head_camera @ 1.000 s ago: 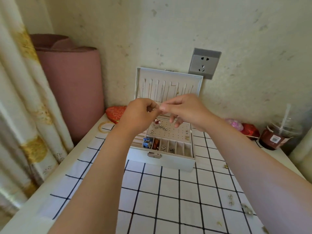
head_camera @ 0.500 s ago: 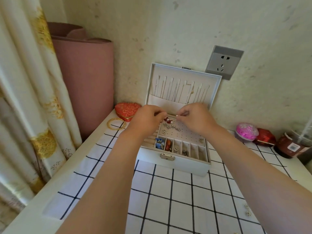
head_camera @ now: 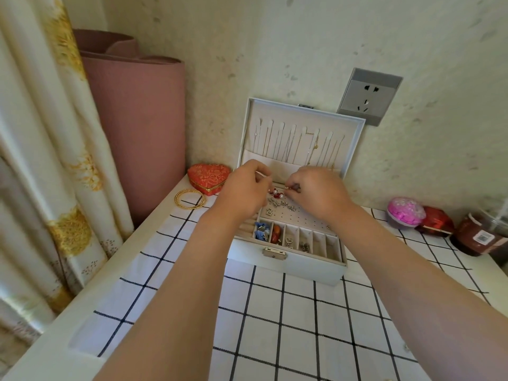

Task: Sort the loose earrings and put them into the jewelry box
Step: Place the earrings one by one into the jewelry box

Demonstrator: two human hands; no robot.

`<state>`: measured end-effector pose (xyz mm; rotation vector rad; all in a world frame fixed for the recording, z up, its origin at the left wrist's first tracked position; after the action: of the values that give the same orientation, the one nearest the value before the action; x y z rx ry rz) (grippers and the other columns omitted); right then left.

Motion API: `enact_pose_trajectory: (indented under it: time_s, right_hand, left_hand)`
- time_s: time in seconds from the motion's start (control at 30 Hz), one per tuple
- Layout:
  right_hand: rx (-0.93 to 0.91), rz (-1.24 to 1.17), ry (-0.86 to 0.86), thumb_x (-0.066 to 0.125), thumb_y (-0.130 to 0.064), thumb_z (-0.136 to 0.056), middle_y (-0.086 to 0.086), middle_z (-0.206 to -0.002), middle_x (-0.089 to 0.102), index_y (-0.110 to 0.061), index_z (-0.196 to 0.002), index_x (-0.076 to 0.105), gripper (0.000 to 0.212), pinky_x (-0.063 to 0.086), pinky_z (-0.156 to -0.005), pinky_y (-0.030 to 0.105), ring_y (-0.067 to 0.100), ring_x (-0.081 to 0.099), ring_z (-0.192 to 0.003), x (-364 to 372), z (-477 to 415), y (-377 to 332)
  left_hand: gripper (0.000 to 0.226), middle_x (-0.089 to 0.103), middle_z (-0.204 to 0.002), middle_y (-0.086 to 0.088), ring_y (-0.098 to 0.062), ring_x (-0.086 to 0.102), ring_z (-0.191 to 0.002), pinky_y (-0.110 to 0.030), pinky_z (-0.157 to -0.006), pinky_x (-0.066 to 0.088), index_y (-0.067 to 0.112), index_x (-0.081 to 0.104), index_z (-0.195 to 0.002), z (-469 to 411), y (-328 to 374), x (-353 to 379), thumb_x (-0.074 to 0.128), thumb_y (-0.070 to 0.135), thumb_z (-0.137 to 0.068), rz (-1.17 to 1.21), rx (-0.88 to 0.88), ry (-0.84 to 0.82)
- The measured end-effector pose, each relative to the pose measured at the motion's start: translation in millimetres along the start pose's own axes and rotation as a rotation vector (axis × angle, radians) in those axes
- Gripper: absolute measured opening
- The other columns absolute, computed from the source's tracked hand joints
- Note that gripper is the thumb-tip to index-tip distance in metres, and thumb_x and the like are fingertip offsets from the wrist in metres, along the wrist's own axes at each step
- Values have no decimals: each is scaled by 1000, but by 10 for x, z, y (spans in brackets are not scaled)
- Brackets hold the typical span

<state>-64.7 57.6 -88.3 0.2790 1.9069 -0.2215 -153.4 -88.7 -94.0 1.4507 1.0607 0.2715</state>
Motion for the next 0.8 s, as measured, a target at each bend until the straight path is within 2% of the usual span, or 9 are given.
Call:
enact_pose_trajectory:
  time_s: [0.1, 0.33, 0.47, 0.57, 0.7, 0.8]
  right_hand:
    - [-19, 21, -18, 66, -26, -92, 0, -93, 68, -21, -102, 76, 15, 55, -74, 39, 20, 63, -88, -19, -8, 29]
    - [-84, 73, -21, 64, -20, -92, 0, -87, 63, -17, -94, 75, 12, 54, -68, 40, 22, 61, -83, -27, -2, 12]
    - [-93, 81, -25, 62, -20, -92, 0, -89, 63, -18, -97, 76, 15, 52, -69, 36, 22, 62, -84, -17, 2, -38]
    - [-82, 67, -89, 61, -24, -93, -1, -94, 67, -21, -102, 76, 19, 54, -71, 36, 21, 63, -86, -26, -12, -35]
    - [19, -147, -143, 63, -24, -93, -8, -101, 74, -25, -106, 77, 19, 50, -77, 28, 11, 65, -88, -77, -4, 16]
    - [116, -313, -157, 69, -22, -91, -6, -107, 74, -23, -109, 75, 18, 54, -90, 33, 8, 67, -94, -50, -4, 39]
  left_hand:
    - [10, 71, -85, 4, -10, 65, -59, -14, -52, 50, 17, 58, -105, 14, 17, -16, 52, 14, -98, 12, 4, 11]
    - [7, 72, -88, 5, -14, 71, -68, -28, -68, 57, 16, 60, -102, 17, 8, -6, 55, 15, -97, 25, -15, 15]
    - [5, 73, -89, 4, -11, 72, -67, -27, -68, 56, 17, 59, -96, 13, 11, 21, 56, 14, -97, 24, -27, 25]
    - [4, 73, -91, 2, -11, 72, -68, -27, -69, 55, 17, 59, -93, 9, 20, 20, 57, 15, -96, 37, -28, 33]
    - [4, 69, -88, 3, -12, 68, -78, -24, -75, 53, 13, 67, -94, 0, 24, -6, 65, 17, -93, 57, 11, 62]
    - [4, 67, -83, 4, -10, 62, -71, -22, -70, 53, 16, 70, -93, 12, 44, -42, 68, 18, -91, 131, -3, 52]
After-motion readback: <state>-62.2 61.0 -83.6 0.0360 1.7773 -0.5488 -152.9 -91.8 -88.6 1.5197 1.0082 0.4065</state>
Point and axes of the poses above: each hand's wrist, its own z-axis away from the middle knuckle, its own x-axis out of the palm, y = z × x, the point moved 2 cm from there along -z, towards the middle knuckle
